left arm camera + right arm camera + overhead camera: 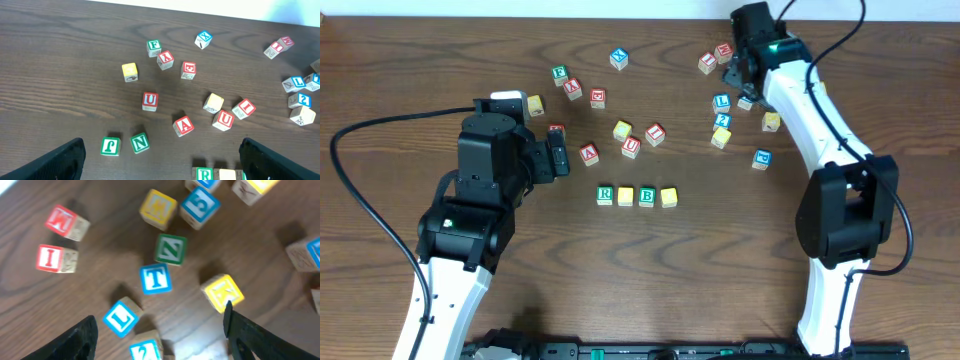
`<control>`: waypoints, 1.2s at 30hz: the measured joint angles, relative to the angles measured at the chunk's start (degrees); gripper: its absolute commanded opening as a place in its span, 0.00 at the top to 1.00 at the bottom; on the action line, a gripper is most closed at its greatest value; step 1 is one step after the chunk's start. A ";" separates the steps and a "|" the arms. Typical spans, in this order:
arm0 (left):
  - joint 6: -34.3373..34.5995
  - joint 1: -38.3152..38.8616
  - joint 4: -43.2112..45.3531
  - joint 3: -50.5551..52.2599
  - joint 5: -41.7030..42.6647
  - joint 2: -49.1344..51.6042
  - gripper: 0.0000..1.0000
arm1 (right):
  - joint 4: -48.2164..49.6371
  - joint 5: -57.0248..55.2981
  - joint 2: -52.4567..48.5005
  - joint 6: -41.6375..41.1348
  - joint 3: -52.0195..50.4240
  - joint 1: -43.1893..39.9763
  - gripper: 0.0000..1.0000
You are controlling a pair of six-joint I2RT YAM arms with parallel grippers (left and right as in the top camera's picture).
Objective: Spell out ROBOT
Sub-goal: 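Raise the right gripper and pull it back toward the right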
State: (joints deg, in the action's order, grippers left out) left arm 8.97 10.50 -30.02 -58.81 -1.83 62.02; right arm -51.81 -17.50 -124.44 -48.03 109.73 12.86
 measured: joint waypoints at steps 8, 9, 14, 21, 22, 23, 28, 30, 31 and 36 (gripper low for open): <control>0.00 0.00 0.00 0.00 0.00 0.00 0.04 | -1.70 2.80 -0.90 -0.57 0.04 -0.37 0.25; 0.00 0.00 0.00 0.00 0.00 0.00 0.04 | -1.64 3.23 -1.18 -0.55 0.04 -0.37 0.24; 0.00 0.00 0.00 0.00 0.00 0.00 0.04 | -1.05 7.02 -4.02 0.92 0.04 -0.74 0.24; 0.00 0.00 0.00 0.00 0.00 0.00 0.04 | 0.72 7.37 -4.31 1.90 0.04 -2.36 0.25; 0.00 0.00 0.00 0.00 0.00 0.00 0.04 | 1.27 7.06 -4.31 2.08 0.04 -2.36 0.25; 0.00 0.00 0.02 0.00 0.00 0.00 0.04 | 1.51 6.99 -4.31 2.21 0.04 -2.36 0.25; 0.00 0.00 0.00 0.00 0.00 0.00 0.03 | 3.48 5.66 -4.31 3.37 0.04 -2.34 0.26; 0.00 0.00 0.00 0.00 0.00 0.00 0.04 | 4.94 5.29 -4.33 3.61 0.04 -2.36 0.26; 0.00 0.00 0.02 0.00 0.00 0.00 0.04 | 5.46 5.22 -4.42 3.76 0.04 -2.34 0.26; 0.00 0.00 0.00 0.00 0.00 0.00 0.03 | 5.79 5.07 -5.05 4.98 0.04 -2.36 0.27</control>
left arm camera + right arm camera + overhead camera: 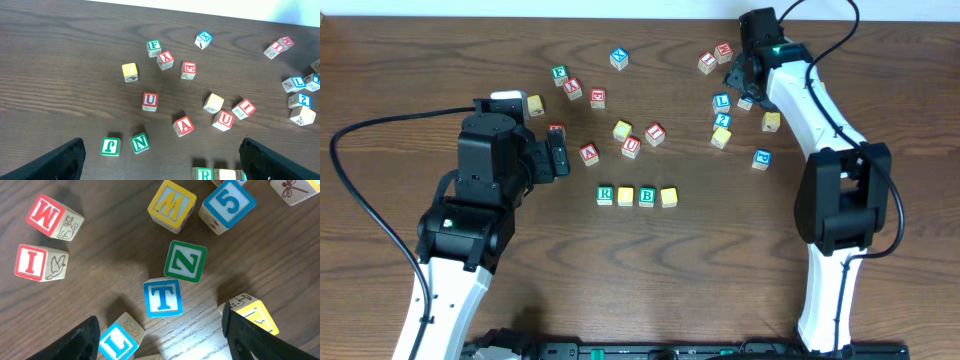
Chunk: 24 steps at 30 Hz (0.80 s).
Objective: Spell out ROBOT
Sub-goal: 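Raise the right gripper and pull it back toward the right, then move the right gripper over the blue T block at upper right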
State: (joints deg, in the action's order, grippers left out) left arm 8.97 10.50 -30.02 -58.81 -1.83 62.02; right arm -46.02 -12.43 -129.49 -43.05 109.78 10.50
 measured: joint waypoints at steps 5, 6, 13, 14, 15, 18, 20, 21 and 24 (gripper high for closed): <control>0.00 0.00 0.00 0.00 0.00 0.00 0.04 | -0.04 -0.17 -0.24 0.33 0.00 0.00 0.27; 0.00 0.00 0.00 0.00 0.00 0.00 0.04 | 0.07 -0.55 -0.24 0.33 0.00 0.00 0.27; 0.00 0.00 0.00 0.00 0.00 0.00 0.04 | 0.87 -1.36 -0.24 1.01 0.00 0.00 0.27; 0.00 0.00 0.00 0.00 0.00 0.00 0.04 | 0.87 -1.36 -0.24 1.20 0.00 0.00 0.26; 0.00 0.00 0.00 0.00 0.00 0.00 0.04 | 0.92 -1.38 -0.24 1.29 0.00 0.00 0.26; 0.00 0.00 0.00 0.00 0.00 0.00 0.04 | 1.99 -1.49 -0.87 2.14 0.04 0.00 0.28; 0.00 0.00 0.00 0.00 0.00 0.00 0.04 | 1.99 -1.46 -2.71 2.38 0.11 0.00 0.29; 0.00 0.00 0.00 0.00 0.00 0.00 0.04 | 2.01 -1.46 -3.50 2.54 0.11 0.00 0.29; 0.00 0.00 0.00 0.00 0.00 0.00 0.04 | 2.51 -1.46 -3.96 2.58 0.11 0.00 0.29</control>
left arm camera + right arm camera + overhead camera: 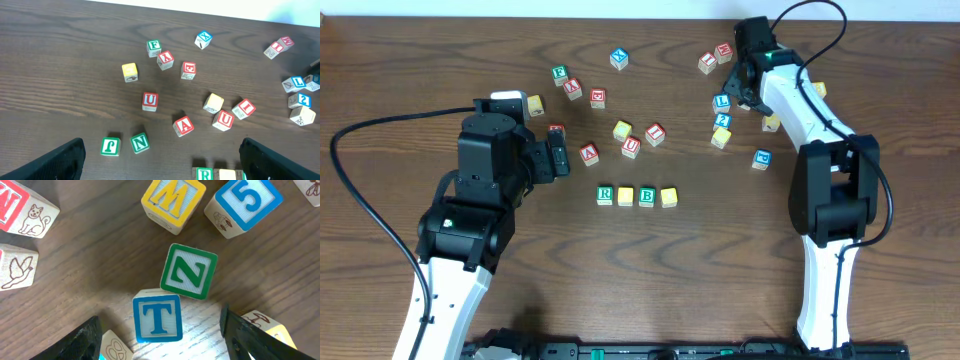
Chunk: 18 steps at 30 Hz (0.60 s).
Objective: Spell out ROBOT
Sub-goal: 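Move the right gripper over the blue T block at upper right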
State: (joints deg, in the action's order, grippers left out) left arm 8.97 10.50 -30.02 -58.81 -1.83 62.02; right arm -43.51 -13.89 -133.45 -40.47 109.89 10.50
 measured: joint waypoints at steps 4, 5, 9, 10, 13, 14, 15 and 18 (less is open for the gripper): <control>0.00 0.00 0.00 0.00 0.00 0.00 0.04 | 0.59 -0.04 0.00 0.20 0.00 0.00 0.32; 0.00 0.00 0.00 0.00 0.00 0.00 0.04 | 0.72 -0.04 -0.02 0.20 0.00 0.00 0.32; 0.00 0.00 0.00 0.00 0.00 0.00 0.04 | 0.72 -0.68 -0.22 0.20 0.00 0.00 0.32; 0.00 0.00 0.00 0.00 0.00 0.00 0.04 | 0.72 -0.74 -0.33 0.20 0.00 0.00 0.32; 0.00 0.00 0.00 0.00 0.00 0.00 0.04 | 0.72 -0.94 -0.44 0.20 0.00 0.00 0.33; 0.00 0.00 0.00 0.00 0.00 0.00 0.04 | 0.74 -0.94 -0.55 0.20 0.00 0.00 0.33; 0.00 0.00 0.00 0.00 0.00 0.00 0.04 | 0.76 -0.94 -0.59 0.22 0.00 0.00 0.33; 0.00 0.00 0.00 0.00 0.00 0.00 0.04 | 0.81 -0.94 -1.01 0.20 0.00 0.00 0.33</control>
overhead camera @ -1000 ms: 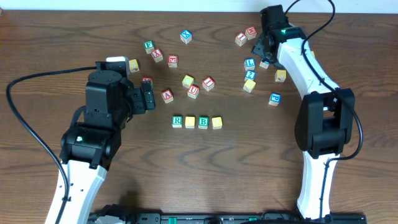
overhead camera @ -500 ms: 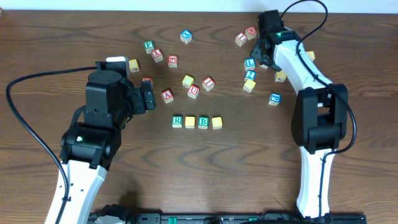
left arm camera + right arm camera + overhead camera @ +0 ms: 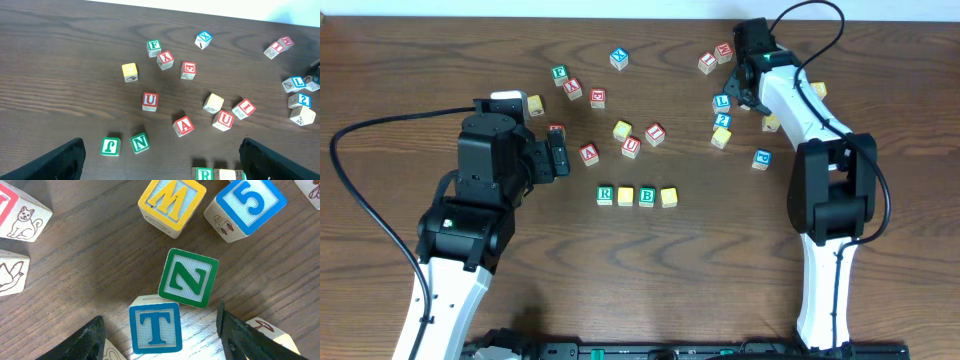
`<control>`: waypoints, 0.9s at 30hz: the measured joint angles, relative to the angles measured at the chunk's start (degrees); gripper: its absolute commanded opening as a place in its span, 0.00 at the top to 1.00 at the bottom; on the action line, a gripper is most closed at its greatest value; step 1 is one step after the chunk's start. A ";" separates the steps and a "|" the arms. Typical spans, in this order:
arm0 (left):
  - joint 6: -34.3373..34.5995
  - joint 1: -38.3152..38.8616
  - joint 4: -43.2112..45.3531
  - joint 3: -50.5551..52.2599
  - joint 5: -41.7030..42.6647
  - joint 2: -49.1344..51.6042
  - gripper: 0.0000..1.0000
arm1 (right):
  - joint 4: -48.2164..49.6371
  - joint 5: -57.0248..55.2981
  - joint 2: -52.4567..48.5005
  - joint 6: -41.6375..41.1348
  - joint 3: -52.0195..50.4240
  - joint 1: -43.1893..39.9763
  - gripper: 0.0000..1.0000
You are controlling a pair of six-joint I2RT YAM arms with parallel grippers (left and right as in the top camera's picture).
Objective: Spell out ROBOT
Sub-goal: 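Move the right gripper over the blue T block at upper right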
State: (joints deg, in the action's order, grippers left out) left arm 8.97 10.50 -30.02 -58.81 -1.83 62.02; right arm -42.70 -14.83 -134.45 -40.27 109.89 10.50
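A row of blocks reads R (image 3: 605,195), a yellow block (image 3: 626,196), B (image 3: 647,196) and another yellow block (image 3: 668,196) at the table's middle. At the far right, my right gripper (image 3: 160,342) is open low over a blue T block (image 3: 155,327), one finger on each side and neither touching it. A green N block (image 3: 189,277) touches the T's upper corner. In the overhead view this gripper (image 3: 747,88) covers the T. My left gripper (image 3: 160,167) hangs open and empty, left of the row.
Close to the T lie a yellow M block (image 3: 171,200), a blue 5 block (image 3: 245,205) and a yellow block (image 3: 265,335) by the right finger. Loose letter blocks lie behind the row, among them a red U (image 3: 149,100) and a red A (image 3: 183,125).
My right gripper has come slightly closer to the table, so the T and N blocks look a little larger. No block has shifted and the left arm is unchanged.
At first my right gripper was open high over the far-right cluster, the T block small in its view. At each later moment it stood lower and more centred on the T. Now its fingers flank the T. The left arm and the row stayed as they were.
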 measured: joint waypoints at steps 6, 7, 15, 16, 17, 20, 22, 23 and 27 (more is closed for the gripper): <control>0.00 0.00 0.00 0.00 0.00 0.00 0.04 | 0.07 -0.13 -0.09 0.02 0.00 0.00 0.34; 0.00 0.00 0.00 0.00 0.00 0.00 0.04 | 0.07 -0.15 -0.09 0.02 0.00 0.00 0.34; 0.00 0.00 0.00 0.00 0.00 0.00 0.04 | 0.11 -0.20 -0.09 0.02 0.00 0.02 0.34; 0.00 0.00 0.00 0.00 0.00 0.00 0.04 | 0.11 -0.20 -0.09 0.02 0.00 0.02 0.34; 0.00 0.00 0.00 0.00 0.00 0.00 0.04 | 0.11 -0.20 -0.09 0.02 0.00 0.02 0.34; 0.00 0.00 0.00 0.00 0.00 0.00 0.04 | 0.11 -0.22 -0.17 0.02 0.00 0.07 0.34; 0.00 0.00 0.00 0.00 0.00 0.00 0.04 | 0.15 -0.24 -0.55 0.02 0.00 0.09 0.34; 0.00 0.00 0.00 0.00 0.00 0.00 0.03 | 0.15 -0.24 -0.98 0.02 0.00 0.11 0.34; 0.00 0.00 0.00 0.00 0.00 0.00 0.04 | 0.46 -0.24 -1.86 0.00 0.00 0.13 0.35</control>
State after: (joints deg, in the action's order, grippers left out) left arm 8.97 10.50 -30.02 -58.81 -1.83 62.02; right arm -42.24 -15.07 -136.31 -40.27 109.89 10.63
